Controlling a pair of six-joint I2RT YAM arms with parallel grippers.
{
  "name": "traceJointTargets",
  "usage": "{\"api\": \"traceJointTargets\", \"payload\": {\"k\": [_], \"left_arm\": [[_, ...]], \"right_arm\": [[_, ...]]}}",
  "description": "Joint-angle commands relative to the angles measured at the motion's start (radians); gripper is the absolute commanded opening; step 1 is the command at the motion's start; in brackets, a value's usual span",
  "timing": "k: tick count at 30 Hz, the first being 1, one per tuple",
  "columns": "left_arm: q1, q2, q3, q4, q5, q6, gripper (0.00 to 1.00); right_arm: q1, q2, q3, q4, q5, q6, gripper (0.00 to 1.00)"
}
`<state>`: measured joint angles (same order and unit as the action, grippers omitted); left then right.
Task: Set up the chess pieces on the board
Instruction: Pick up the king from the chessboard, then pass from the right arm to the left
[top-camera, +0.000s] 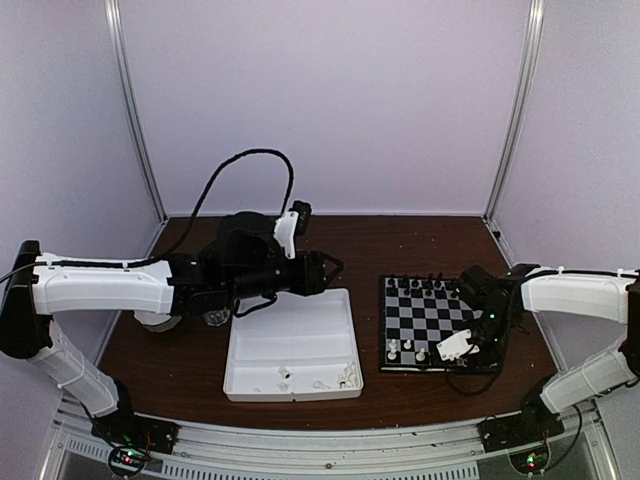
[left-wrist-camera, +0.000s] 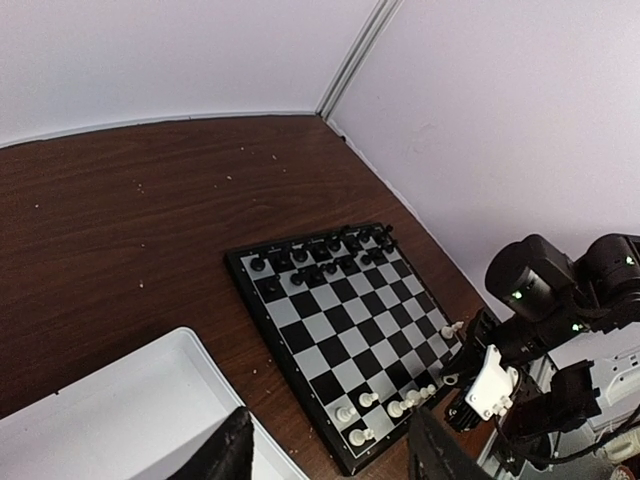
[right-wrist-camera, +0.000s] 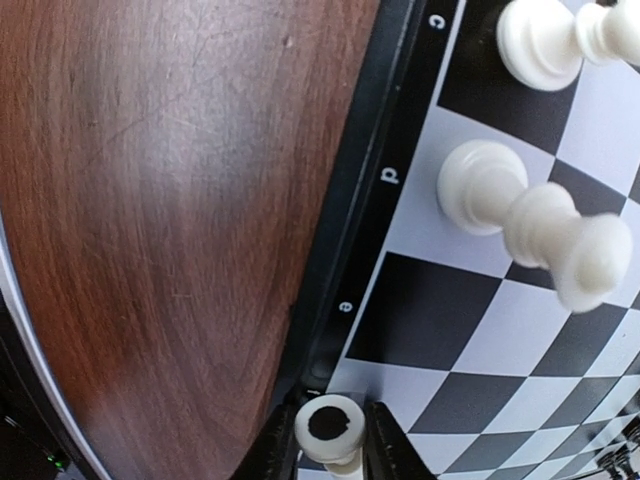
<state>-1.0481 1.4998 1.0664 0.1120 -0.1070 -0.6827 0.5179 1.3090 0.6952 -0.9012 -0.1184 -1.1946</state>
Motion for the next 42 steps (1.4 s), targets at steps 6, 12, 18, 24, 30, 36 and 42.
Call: {"api": "traceJointTargets", "payload": {"k": [6,12,18,24,30,36,42], "left_arm": [[-0.007,0.024,-0.003,0.100,0.042,0.047,0.53],[-0.048,0.071,-0.040,0.330,0.052,0.218,0.53],[-0.115,0.130,-0.083,0.698,0.052,0.398,0.52],[-0.140,0.256,-0.025,0.928,0.088,0.452,0.51],[-0.146,0.358,0.086,0.939,0.092,0.388,0.51],[-0.145,0.416,0.149,0.938,0.079,0.329,0.48],[-0.142,0.456,0.218,0.906,0.073,0.298,0.37]], "right_arm": [[0.002,-0.092,0.199,-0.253,-0.218,0.149,0.16],[-0.055,-0.118,0.512,-0.333,-0.556,0.367,0.14],[-0.144,-0.050,0.656,-0.137,-0.889,0.693,0.13],[-0.168,0.001,0.665,0.214,-1.098,1.136,0.12],[-0.168,0.003,0.554,0.620,-1.159,1.568,0.13],[-0.168,-0.017,0.495,0.724,-1.152,1.652,0.13],[-0.168,-0.024,0.468,0.766,-1.152,1.681,0.14]]}}
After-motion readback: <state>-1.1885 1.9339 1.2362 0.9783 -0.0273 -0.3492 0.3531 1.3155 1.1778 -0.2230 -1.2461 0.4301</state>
